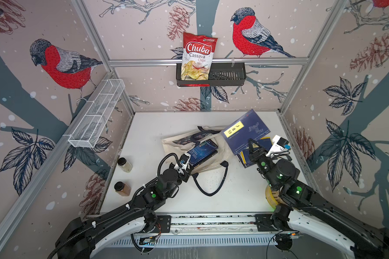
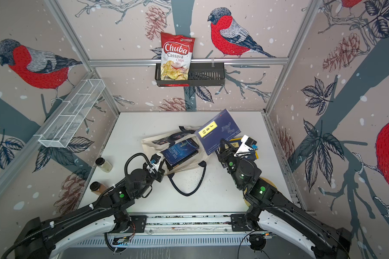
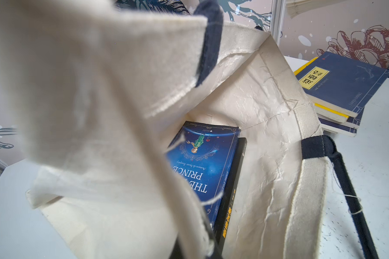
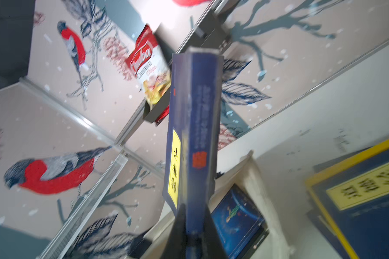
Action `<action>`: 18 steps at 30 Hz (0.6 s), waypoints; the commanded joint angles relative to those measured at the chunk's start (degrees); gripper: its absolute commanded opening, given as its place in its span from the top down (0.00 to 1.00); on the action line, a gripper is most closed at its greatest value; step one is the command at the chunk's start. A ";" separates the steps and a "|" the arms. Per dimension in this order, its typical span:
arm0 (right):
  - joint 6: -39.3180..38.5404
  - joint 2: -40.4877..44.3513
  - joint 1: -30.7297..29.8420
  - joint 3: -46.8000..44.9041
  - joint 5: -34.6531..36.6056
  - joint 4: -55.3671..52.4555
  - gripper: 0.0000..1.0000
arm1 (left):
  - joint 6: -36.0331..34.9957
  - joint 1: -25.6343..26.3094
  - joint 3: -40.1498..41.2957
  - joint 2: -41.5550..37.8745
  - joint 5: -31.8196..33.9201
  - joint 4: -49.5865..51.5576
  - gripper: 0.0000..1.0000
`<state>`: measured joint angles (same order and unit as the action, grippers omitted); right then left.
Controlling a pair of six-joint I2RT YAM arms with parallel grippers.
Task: Take out the books from the canvas bag
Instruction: Pick up the book from the canvas bag, then place the book on the book.
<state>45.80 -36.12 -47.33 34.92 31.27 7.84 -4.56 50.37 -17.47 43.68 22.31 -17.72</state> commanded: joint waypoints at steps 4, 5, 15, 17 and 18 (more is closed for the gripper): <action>6.92 2.93 21.70 -1.43 -19.18 -2.11 1.00 | -0.80 0.52 -0.32 -0.17 -1.08 -3.71 1.00; 7.75 3.03 24.85 -2.04 -21.83 -1.72 1.00 | -0.85 0.54 -0.39 -0.17 -1.09 -3.65 1.00; 17.90 -1.13 50.55 -11.65 -48.78 11.05 1.00 | -1.07 0.68 -0.45 -0.26 -0.90 -3.66 1.00; 19.62 -3.14 52.42 -13.25 -51.39 13.97 1.00 | -1.06 0.68 -0.44 -0.17 -1.01 -3.68 1.00; 20.15 -3.95 52.90 -13.89 -52.70 15.88 1.00 | -1.07 0.64 -0.34 -0.15 -0.92 -3.64 1.00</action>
<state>61.95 -38.96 4.21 22.11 -12.64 13.41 -4.95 50.81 -17.47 43.64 22.31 -17.69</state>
